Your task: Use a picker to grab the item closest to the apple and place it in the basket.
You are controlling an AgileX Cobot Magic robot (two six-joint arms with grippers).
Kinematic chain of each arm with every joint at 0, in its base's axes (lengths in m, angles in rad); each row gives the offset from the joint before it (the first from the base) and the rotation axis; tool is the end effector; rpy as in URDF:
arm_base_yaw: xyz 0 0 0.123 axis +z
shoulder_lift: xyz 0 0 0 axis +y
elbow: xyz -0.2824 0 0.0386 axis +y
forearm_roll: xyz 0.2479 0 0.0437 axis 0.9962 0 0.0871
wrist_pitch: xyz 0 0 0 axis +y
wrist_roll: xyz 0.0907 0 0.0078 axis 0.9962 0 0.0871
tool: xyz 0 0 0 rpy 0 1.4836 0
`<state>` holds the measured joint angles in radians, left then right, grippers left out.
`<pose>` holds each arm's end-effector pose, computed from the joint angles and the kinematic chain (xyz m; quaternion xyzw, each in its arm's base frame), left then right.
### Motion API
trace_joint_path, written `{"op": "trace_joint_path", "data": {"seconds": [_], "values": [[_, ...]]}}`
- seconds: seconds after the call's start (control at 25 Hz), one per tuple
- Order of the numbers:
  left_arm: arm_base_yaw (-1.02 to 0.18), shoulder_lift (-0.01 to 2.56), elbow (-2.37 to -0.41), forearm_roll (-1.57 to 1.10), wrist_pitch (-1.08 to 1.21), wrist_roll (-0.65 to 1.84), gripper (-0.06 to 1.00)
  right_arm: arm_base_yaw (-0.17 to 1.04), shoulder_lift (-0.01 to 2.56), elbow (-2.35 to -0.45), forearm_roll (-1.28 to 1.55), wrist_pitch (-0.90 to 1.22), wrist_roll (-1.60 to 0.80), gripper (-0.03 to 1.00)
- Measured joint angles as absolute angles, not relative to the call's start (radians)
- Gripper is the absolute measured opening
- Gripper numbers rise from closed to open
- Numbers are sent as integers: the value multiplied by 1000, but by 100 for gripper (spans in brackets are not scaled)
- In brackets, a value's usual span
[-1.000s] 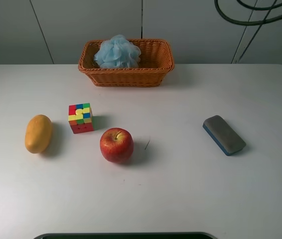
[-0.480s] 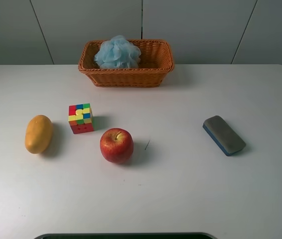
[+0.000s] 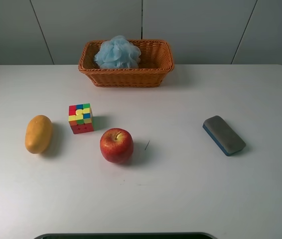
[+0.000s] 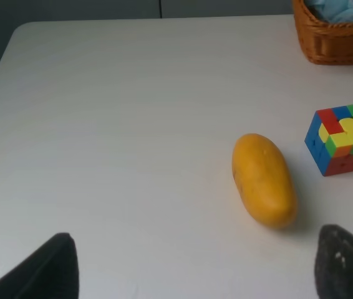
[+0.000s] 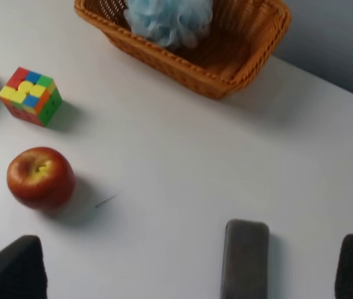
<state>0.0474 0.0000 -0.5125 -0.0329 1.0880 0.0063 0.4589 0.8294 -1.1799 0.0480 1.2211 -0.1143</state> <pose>-0.0073 -0.0030 0.2785 -0.0166 0.8568 -0.0026 0.5154 0.1057 0.0568 0.4193 -0.2620 0.8853 0.0894 0.3737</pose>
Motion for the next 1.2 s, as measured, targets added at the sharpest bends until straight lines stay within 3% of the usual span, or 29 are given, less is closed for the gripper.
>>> {"op": "trace_joint_path", "data": {"seconds": [0.36,0.6,0.72,1.2], "values": [[47,0,-513,-33,1088,6,73,135,405,-771,118,1187,-100,70],[47,0,-513,-33,1088,6,73,-11,109,-555,118,1122,-98,70],[47,0,-513,-33,1088,6,73,-53,9,-515,118,1111,-98,70],[47,0,-513,-25,1088,0,73,-60,-1,-513,120,1097,-96,70]]}}
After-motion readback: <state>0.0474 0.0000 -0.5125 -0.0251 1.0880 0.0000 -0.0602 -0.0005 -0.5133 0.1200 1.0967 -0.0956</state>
